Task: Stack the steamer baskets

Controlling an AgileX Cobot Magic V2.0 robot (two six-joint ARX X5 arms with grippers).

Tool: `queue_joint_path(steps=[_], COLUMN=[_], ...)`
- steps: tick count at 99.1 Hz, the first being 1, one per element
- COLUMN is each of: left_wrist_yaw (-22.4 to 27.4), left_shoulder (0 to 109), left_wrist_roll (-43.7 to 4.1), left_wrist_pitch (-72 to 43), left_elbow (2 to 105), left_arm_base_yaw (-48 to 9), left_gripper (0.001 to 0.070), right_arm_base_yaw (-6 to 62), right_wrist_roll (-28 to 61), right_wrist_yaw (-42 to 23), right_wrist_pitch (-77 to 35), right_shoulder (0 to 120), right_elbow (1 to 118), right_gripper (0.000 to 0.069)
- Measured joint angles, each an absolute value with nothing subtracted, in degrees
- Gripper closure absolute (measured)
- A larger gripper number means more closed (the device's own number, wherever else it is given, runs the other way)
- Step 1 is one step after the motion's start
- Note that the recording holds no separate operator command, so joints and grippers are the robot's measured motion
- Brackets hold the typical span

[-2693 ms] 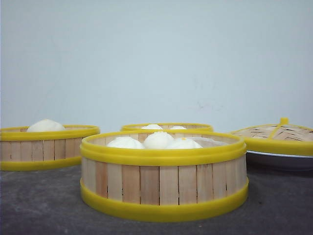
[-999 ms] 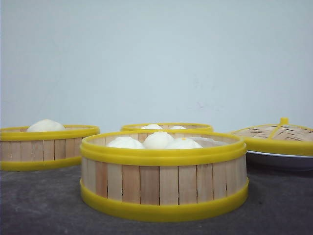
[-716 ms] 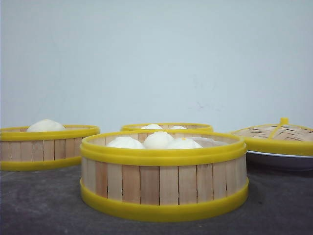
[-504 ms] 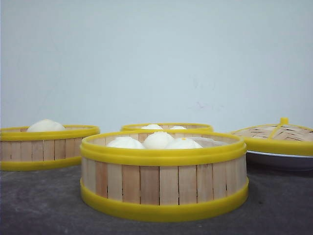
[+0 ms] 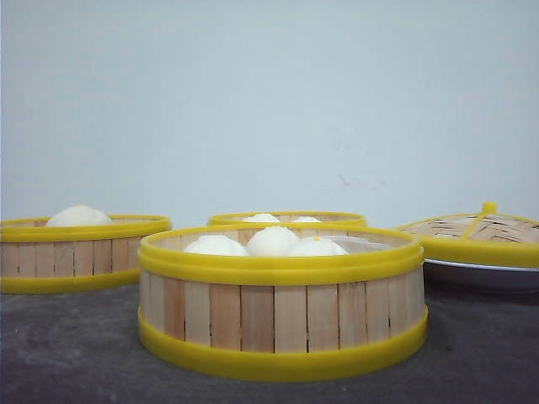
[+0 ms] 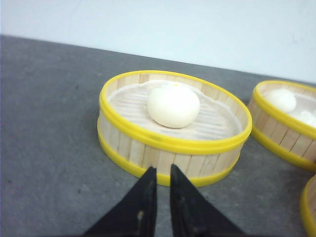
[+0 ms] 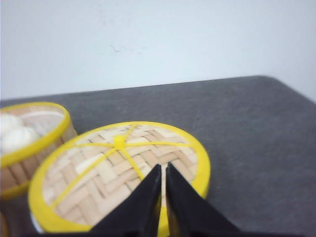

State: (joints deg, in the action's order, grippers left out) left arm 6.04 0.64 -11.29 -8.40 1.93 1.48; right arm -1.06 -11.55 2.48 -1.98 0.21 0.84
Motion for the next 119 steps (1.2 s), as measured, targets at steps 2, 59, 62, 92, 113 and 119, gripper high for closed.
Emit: queue_joint_path(steps=[2, 59, 62, 92, 113, 119], left_wrist_yaw=[6.04, 5.72, 5.72, 5.67, 5.98, 6.04], left_shoulder=[0.64, 3.03, 4.16, 25.89, 36.27, 37.17], left_wrist_roll=[-11.53, -16.27, -16.49, -12.95, -8.29, -7.97], left_wrist_pitch=[-8.56, -10.92, -11.09, -23.14, -30.28, -30.24], left_elbow=[1.93, 7.33, 9.43, 41.54, 57.36, 58.17], left_arm_base_yaw=[1.48, 1.48, 1.48, 1.48, 1.10, 0.71], left_gripper=[0.0687, 0.0688, 0.0688, 0.0688, 0.0635, 0.0493], right_arm_base_yaw=[-1.06, -1.06, -1.06, -0.64, 3.25, 4.12], right_wrist_roll=[-12.34, -25.32, -25.50, -13.63, -4.71, -4.16], right_wrist_yaw=[2.96, 3.22, 3.14, 3.25, 1.30, 1.30], right_wrist_pitch=[-2.00, -2.79, -3.90, -25.93, -32.64, -33.32], right_shoulder=[0.21, 3.05, 4.75, 26.74, 31.64, 31.48], right_elbow=[0.84, 6.66, 9.45, 43.70, 54.24, 54.26], right_gripper=[0.0678, 0.0682, 0.0682, 0.0682, 0.0664, 0.0536])
